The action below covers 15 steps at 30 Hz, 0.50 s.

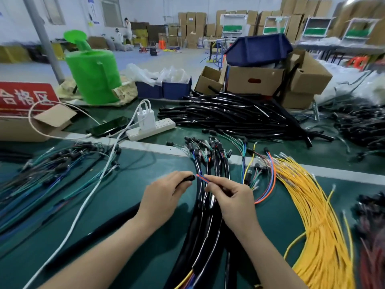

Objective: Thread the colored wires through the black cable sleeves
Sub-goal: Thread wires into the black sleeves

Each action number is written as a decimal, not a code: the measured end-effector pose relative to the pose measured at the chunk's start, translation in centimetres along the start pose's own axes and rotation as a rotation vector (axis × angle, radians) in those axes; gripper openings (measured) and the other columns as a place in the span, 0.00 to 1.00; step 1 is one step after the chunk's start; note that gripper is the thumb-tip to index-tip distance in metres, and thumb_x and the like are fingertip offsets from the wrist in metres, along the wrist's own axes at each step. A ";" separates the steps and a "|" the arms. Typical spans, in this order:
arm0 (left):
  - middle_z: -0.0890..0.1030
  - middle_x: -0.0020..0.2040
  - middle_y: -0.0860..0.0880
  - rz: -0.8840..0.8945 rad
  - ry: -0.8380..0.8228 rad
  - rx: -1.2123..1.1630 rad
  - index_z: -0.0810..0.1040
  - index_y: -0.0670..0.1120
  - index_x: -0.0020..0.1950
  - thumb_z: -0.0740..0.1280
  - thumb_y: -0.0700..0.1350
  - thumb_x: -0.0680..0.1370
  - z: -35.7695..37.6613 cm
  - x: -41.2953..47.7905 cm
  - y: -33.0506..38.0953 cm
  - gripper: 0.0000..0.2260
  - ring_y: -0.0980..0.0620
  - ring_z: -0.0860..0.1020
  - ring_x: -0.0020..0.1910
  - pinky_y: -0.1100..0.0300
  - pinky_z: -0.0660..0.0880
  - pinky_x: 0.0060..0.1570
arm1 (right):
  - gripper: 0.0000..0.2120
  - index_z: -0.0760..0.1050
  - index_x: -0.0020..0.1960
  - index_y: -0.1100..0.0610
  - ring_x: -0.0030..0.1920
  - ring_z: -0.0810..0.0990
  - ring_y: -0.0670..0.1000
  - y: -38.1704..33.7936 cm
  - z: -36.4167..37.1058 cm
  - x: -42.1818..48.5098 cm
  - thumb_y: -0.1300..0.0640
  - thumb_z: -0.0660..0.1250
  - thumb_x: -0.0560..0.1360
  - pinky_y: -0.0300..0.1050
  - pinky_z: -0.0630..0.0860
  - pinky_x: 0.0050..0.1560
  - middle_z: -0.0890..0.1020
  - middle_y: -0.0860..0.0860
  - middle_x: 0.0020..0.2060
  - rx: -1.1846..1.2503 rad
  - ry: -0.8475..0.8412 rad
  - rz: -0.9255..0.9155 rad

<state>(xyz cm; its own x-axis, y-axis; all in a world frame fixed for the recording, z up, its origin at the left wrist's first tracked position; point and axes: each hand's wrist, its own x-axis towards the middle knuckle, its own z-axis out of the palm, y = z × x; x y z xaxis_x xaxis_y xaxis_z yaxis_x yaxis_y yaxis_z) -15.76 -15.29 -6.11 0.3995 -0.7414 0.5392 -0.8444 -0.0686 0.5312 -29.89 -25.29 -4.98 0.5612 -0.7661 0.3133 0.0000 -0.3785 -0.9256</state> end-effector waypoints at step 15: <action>0.82 0.44 0.56 0.002 -0.029 -0.115 0.79 0.48 0.56 0.63 0.46 0.77 0.0 -0.6 -0.4 0.10 0.54 0.80 0.44 0.50 0.77 0.45 | 0.14 0.83 0.44 0.46 0.42 0.83 0.55 0.5 0.6 -0.4 0.65 0.68 0.74 0.53 0.78 0.48 0.85 0.47 0.37 -0.016 -0.027 -0.002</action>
<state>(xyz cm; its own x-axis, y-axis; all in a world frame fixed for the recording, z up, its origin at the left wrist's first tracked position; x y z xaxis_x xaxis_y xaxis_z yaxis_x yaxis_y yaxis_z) -15.67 -14.80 -6.60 0.3858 -0.7603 0.5226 -0.7980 0.0092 0.6026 -29.63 -24.84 -5.68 0.5835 -0.7509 0.3093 -0.0122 -0.3889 -0.9212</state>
